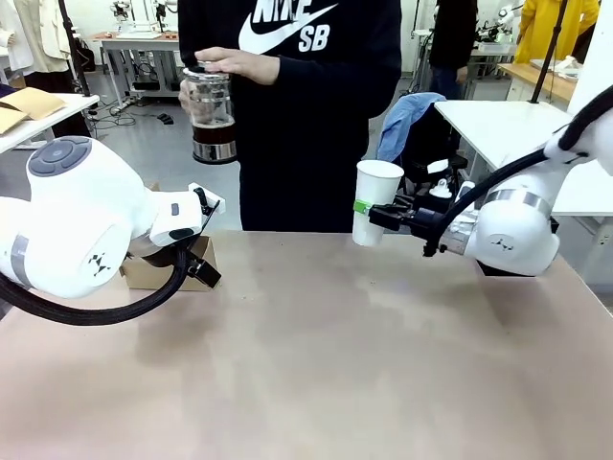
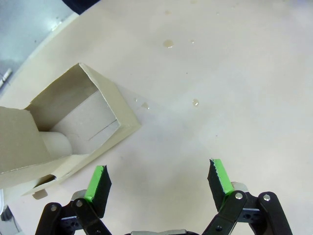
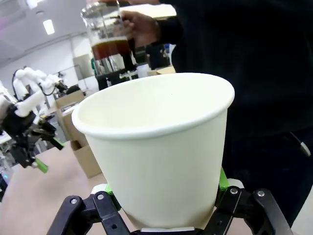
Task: Pour a drink into a cup and package it in a carrier.
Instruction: Pick up the 600 ml Paper Cup and place it in the middle top area of the table.
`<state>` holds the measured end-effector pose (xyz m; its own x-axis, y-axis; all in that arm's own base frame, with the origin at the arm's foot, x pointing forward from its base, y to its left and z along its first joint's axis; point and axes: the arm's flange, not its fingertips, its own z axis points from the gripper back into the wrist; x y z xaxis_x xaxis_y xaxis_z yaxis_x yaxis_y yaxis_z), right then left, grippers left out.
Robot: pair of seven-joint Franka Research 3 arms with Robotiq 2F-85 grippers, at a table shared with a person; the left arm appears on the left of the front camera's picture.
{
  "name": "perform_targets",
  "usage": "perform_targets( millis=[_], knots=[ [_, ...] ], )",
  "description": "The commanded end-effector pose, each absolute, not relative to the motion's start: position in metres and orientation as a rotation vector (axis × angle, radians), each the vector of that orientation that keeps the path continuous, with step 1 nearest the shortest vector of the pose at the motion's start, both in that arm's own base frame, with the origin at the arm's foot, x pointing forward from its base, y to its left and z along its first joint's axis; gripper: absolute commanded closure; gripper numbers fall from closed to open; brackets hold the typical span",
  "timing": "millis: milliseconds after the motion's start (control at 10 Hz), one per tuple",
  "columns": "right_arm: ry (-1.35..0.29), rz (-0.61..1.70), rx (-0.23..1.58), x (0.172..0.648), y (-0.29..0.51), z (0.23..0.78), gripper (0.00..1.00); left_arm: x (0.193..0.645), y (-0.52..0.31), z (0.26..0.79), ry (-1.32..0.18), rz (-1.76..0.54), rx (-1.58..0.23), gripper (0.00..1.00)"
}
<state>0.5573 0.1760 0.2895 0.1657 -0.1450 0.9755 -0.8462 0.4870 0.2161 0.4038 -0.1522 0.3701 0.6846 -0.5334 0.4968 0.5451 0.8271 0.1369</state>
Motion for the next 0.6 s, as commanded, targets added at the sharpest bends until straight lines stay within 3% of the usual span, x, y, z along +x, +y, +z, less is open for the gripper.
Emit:
perform_targets(
  millis=[0, 500],
  knots=[
    [-1.379, 0.623, 0.914, 0.561, 0.1857, 0.2829, 0.19, 0.4037, -0.1518, 0.3704, -0.55, -0.604, -0.024, 0.0],
    [-1.346, 0.629, 0.944, 0.5614, 0.1785, 0.2756, 0.19, 0.4037, -0.1518, 0.3704, -0.55, -0.604, -0.024, 0.0]
  ],
)
